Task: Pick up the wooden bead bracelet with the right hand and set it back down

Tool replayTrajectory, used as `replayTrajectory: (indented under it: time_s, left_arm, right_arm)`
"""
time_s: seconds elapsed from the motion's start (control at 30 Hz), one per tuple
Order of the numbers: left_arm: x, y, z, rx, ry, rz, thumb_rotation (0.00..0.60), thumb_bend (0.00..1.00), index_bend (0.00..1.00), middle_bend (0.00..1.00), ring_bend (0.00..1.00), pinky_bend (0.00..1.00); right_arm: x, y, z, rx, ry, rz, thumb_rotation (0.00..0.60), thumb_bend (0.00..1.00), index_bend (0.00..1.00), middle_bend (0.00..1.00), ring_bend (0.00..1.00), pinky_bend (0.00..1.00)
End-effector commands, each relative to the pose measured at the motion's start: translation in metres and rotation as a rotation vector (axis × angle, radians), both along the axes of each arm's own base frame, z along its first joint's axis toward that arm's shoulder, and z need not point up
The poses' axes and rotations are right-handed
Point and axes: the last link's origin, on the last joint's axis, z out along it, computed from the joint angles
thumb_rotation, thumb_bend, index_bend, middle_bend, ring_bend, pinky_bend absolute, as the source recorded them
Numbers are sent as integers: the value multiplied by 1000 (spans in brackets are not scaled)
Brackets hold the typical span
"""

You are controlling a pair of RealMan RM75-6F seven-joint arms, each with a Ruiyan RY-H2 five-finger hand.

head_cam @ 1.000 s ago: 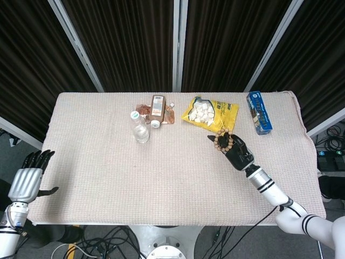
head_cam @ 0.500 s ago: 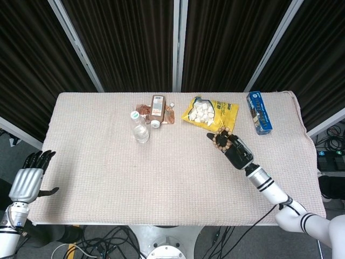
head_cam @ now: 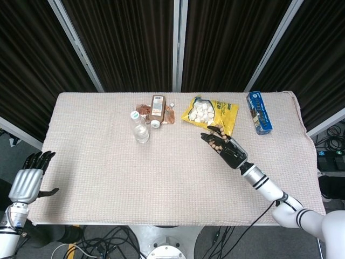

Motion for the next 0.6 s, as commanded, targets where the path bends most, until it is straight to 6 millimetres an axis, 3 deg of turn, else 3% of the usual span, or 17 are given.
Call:
replayTrajectory:
  time_s: [0.03, 0.07, 0.2, 0.3, 0.37, 0.43, 0.6]
  left_arm:
    - [0, 0, 0, -1, 0, 0, 600, 0, 86, 48, 0, 0]
    - [0, 0, 0, -1, 0, 0, 600, 0, 86, 48, 0, 0]
    - [0, 0, -1, -4, -1, 1, 600, 0, 86, 48, 0, 0]
    - [0, 0, -1, -5, -1, 3, 600, 0, 86, 48, 0, 0]
    - [0, 0, -1, -7, 0, 3, 600, 0, 86, 48, 0, 0]
    - [0, 0, -1, -7, 1, 3, 600, 0, 86, 48, 0, 0]
    - [0, 2, -2, -12, 2, 5, 600, 0, 86, 48, 0, 0]
  right_arm:
    - [2, 1, -2, 5, 16, 15, 507, 916, 117, 363, 49, 0]
    - [2, 2, -3, 7, 20, 19, 501, 824, 112, 357, 46, 0]
    - [1, 3, -4, 1, 45, 28, 501, 613, 110, 355, 43, 0]
    - [1, 4, -6, -28, 95, 48, 486, 368, 116, 356, 44, 0]
    - [2, 5, -7, -44, 130, 68, 441, 193, 142, 356, 45, 0]
    - [3, 5, -9, -64, 171, 83, 409, 114, 182, 368, 50, 0]
    - [5, 7, -14, -99, 246, 106, 398, 101, 318, 418, 68, 0]
